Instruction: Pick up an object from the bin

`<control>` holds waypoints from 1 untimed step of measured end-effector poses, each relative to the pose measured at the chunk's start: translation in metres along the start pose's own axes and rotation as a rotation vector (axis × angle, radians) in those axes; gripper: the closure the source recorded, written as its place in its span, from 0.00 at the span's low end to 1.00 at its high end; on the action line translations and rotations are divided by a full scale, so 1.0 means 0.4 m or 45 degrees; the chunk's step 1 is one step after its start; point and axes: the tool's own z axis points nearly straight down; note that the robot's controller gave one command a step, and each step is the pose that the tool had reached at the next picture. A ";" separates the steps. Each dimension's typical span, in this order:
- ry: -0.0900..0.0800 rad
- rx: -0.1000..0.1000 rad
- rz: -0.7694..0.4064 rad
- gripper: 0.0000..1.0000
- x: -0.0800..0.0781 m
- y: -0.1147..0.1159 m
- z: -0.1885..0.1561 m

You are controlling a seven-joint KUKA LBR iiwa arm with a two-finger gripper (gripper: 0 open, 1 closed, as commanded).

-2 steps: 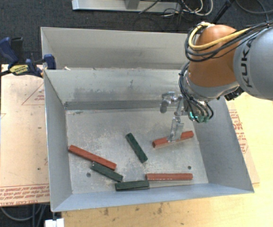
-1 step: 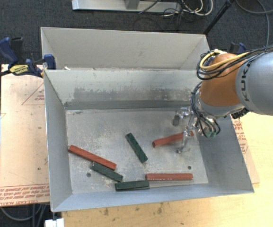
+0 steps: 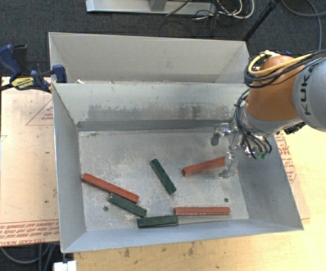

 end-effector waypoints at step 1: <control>0.002 -0.001 -0.121 0.00 -0.007 0.006 0.003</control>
Offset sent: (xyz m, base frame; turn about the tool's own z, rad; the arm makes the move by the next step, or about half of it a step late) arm 0.0019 0.0016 -0.0016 -0.0973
